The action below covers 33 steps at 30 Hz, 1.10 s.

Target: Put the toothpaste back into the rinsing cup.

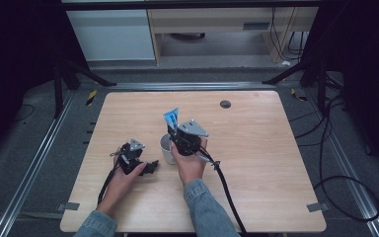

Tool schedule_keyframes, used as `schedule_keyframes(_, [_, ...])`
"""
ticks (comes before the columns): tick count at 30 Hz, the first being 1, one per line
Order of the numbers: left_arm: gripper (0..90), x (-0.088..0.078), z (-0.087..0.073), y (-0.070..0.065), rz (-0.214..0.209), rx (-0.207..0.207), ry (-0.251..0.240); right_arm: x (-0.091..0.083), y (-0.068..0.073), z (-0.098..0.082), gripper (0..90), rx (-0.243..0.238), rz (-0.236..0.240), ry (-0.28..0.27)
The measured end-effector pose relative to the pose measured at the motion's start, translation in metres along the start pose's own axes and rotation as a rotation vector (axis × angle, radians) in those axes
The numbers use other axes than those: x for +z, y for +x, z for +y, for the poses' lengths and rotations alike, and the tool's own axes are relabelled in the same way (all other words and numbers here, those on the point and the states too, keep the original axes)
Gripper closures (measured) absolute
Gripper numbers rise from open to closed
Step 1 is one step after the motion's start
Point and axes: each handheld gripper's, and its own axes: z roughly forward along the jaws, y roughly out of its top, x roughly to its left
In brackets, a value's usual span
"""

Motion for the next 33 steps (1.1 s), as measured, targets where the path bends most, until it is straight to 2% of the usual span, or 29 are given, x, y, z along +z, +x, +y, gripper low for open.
schedule_keyframes(7, [0.0,0.0000,0.0000,-0.0001,0.000,-0.001,0.000,0.0021,0.0003,-0.0060,73.0,0.009,0.001,0.008])
schedule_keyframes(33, [0.0,0.0000,0.0000,-0.0001,0.000,-0.002,0.000,0.0018,-0.0022,-0.0054,72.0,0.027,0.010,0.016])
